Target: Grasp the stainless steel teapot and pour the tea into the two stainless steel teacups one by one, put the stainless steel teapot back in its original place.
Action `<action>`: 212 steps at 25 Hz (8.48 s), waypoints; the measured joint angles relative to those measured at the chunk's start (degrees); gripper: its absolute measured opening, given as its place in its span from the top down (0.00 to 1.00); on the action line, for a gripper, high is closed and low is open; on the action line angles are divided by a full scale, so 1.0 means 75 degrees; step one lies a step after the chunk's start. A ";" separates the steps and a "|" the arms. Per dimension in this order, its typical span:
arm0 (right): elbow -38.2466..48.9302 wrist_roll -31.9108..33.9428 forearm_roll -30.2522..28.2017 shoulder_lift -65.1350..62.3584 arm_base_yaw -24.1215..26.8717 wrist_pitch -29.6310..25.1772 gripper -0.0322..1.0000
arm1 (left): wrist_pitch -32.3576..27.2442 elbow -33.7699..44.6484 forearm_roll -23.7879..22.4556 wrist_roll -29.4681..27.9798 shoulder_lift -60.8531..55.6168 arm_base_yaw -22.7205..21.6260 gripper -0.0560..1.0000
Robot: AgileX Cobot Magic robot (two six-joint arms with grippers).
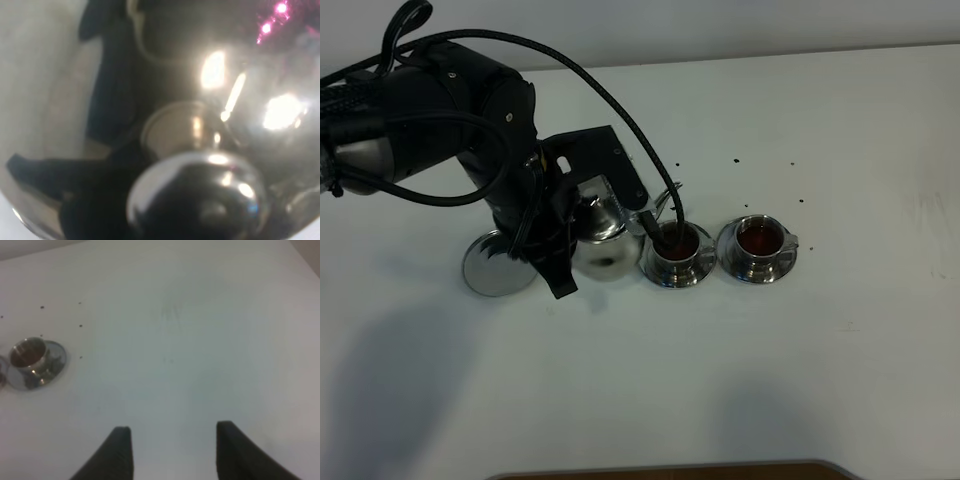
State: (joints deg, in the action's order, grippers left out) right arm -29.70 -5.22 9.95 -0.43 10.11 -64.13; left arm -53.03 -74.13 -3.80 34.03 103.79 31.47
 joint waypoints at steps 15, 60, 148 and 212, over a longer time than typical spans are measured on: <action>0.0000 0.0000 0.0000 0.0000 0.0000 0.0000 0.59 | 0.0156 -0.0006 0.0378 -0.2032 0.0373 -0.0119 0.72; 0.0000 0.0000 0.0000 0.0000 0.0000 0.0000 0.59 | 0.1799 0.1900 -0.1497 -0.7384 -0.0486 -0.1367 0.72; 0.0000 0.0000 0.0000 0.0000 0.0000 0.0000 0.59 | 0.1506 0.1900 -0.0962 -0.6548 -0.0421 -0.1367 0.52; 0.0000 0.0000 0.0000 0.0000 0.0000 0.0000 0.59 | -0.1016 0.6328 0.0554 -0.4825 -1.0969 -0.3320 0.52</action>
State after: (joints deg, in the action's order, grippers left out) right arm -29.70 -5.22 9.95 -0.43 10.11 -64.13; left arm -60.66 -26.68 0.36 -2.15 21.52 6.57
